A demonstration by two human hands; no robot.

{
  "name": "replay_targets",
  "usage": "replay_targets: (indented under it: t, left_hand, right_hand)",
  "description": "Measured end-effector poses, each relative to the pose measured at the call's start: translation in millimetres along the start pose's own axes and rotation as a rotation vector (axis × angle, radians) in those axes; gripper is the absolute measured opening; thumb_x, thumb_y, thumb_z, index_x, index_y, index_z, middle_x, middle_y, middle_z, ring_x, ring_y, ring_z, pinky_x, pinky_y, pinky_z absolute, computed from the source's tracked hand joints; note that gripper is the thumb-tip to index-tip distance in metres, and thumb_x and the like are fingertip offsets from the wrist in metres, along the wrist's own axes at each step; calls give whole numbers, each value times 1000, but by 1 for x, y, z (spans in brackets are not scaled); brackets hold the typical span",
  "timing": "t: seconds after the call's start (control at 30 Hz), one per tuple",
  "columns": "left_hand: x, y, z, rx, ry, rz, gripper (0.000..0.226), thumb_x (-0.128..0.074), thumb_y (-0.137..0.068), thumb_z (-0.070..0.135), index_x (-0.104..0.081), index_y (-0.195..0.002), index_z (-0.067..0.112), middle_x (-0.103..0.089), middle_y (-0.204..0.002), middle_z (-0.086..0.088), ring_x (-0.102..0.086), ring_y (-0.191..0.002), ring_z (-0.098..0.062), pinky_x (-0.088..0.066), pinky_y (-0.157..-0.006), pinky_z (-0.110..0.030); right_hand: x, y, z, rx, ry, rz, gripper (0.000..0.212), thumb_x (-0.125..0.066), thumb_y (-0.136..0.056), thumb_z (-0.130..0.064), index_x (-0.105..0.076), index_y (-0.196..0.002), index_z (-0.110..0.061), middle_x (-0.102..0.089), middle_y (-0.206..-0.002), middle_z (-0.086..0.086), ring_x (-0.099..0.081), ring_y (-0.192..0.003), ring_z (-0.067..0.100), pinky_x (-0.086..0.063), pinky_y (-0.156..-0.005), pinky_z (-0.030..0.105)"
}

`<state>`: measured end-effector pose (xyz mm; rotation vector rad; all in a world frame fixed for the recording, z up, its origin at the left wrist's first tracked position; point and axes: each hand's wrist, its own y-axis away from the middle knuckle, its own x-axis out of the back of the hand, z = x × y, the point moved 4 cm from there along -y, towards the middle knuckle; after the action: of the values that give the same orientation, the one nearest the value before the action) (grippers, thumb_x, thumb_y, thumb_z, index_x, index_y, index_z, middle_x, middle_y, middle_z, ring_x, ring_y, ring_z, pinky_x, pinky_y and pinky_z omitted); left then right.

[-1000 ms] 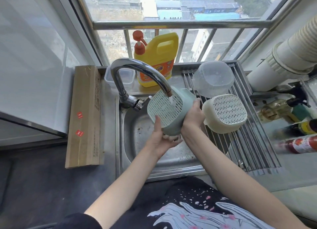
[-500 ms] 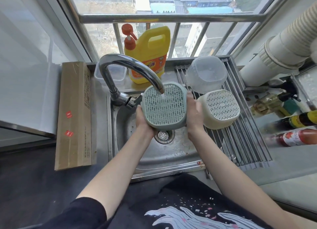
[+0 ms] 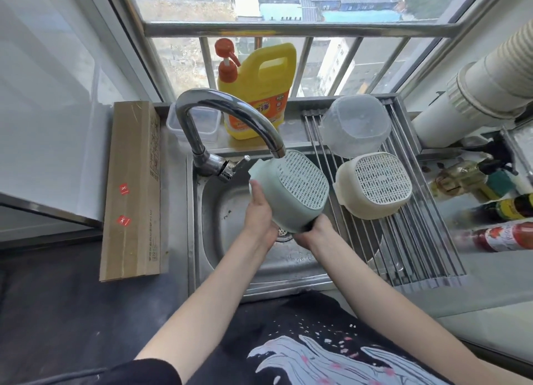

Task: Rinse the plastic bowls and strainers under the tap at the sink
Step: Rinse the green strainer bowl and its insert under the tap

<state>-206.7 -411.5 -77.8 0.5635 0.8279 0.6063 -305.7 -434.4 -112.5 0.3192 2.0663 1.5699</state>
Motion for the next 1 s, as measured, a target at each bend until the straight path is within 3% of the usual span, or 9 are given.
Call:
replay_targets:
  t: [0.07,0.17,0.27,0.4,0.6,0.73,0.87,0.93,1.0]
  left_hand:
    - [4,-7,11,-63,-64,132,59,-31,-97,54,-58,-120,6,-65,-120,-12,-61,-108,-27,-49,-96,-44]
    - [10,-15,33,-140,-264,189,46,-32,-101,43,-61,-89,10,-68,-91,-6,-61,-84,-20,-51,-77,-30]
    - [12,-21,45,-147,-470,97,42,-43,-99,40,-61,-73,12,-61,-69,-3,-56,-65,-19,-47,-66,-29]
    - [6,-24,49,-110,-388,-41,36,-50,-96,38,-68,-84,10,-66,-82,-10,-60,-77,-24,-50,-81,-40]
    - [19,-19,22,71,-328,-217,66,-44,-85,67,-63,-122,16,-66,-122,-9,-61,-113,-24,-45,-102,-48]
    - [31,-17,-8,137,-72,-67,62,-26,-97,58,-67,-111,14,-68,-118,-10,-56,-119,-25,-40,-106,-42]
    - [39,-21,6,39,-93,169,47,-41,-98,45,-68,-80,12,-71,-91,-9,-65,-95,-26,-50,-87,-38]
    - [34,-19,26,-106,-289,194,46,-43,-98,40,-59,-66,12,-63,-70,-5,-59,-69,-20,-47,-68,-32]
    - [22,-16,45,-304,-562,195,50,-40,-99,41,-49,-61,9,-50,-60,-4,-46,-59,-18,-36,-57,-30]
  right_hand:
    - [0,-5,2,43,48,-53,37,-41,-99,-40,-65,-96,-12,-67,-97,13,-62,-85,31,-58,-59,44]
    - [0,-4,-12,122,130,-186,45,-41,-95,-46,-66,-102,-10,-67,-107,12,-61,-100,28,-52,-88,45]
    - [-8,12,-37,247,288,-385,62,-23,-100,-53,-70,-90,-14,-70,-98,10,-65,-89,22,-50,-84,39]
    - [-25,35,-51,400,462,-492,42,-37,-99,-43,-66,-83,-17,-68,-86,4,-63,-78,18,-53,-73,36]
    - [-24,22,-44,391,91,-445,48,-40,-98,-50,-67,-77,-16,-66,-87,5,-64,-75,19,-51,-72,36]
    - [-10,11,-22,387,7,-336,61,-28,-97,-58,-69,-99,-13,-73,-95,9,-69,-88,26,-56,-79,42]
    - [6,-2,-4,382,74,-253,60,-23,-100,-53,-69,-102,-14,-72,-101,11,-65,-99,28,-51,-89,42]
    - [11,-2,-13,368,113,-306,56,-24,-100,-49,-68,-98,-15,-69,-102,13,-61,-101,29,-49,-89,44]
    - [19,-4,-29,326,183,-328,61,-23,-95,-59,-59,-117,-15,-62,-120,16,-56,-113,34,-44,-94,56]
